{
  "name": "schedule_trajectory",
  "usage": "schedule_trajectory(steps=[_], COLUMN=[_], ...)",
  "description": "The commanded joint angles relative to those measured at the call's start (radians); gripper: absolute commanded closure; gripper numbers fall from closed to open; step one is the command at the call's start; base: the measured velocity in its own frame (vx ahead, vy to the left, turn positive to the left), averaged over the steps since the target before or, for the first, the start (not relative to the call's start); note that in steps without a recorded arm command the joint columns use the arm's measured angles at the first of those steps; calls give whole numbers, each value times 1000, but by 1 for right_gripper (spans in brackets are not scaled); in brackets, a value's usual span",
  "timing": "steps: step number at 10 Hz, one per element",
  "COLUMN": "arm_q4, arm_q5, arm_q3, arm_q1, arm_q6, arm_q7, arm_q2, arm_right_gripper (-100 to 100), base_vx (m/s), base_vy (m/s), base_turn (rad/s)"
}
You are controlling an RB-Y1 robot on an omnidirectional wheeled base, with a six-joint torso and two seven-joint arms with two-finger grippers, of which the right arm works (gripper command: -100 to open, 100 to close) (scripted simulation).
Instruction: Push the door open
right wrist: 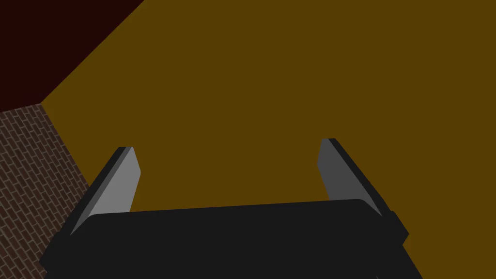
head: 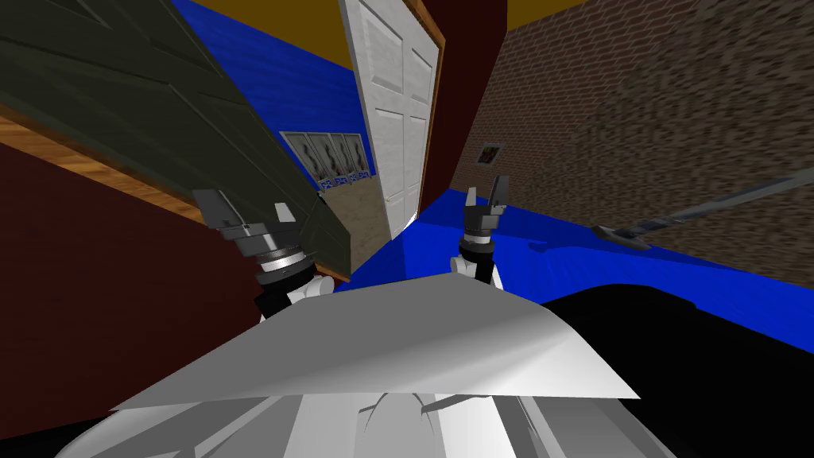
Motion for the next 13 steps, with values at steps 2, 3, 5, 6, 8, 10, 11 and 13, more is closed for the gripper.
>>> schedule_trajectory(steps=[2,3,5,6,8,10,11,13], arm_q4=[50,72,100,131,164,203,222,263], arm_q5=[-3,-4,-6,-8,-10,-13,-14,-16], arm_q3=[32,45,63,82,103,127,139,165], arm_q1=[-19,-27,-37,-49,-61,-75,-82,-98], arm_q6=[-5,-7,-10,-13,-17,-21,-23,-27], arm_q7=[-7,-9,-13,-17,-22,-27,-29,-35], arm_q2=[-12,-17,-23,-29,-36,-43,-46,-54], arm_right_gripper=[-100,-100,-100,-100,-100,-100,-100,-100], base_vx=[138,190,134,147,121,92,90,96], base_vy=[-7,-8,-8,-4,-7,-2,3,-16], base_turn=[-25,-17,-14,-26,-21,-17,-24,-18])
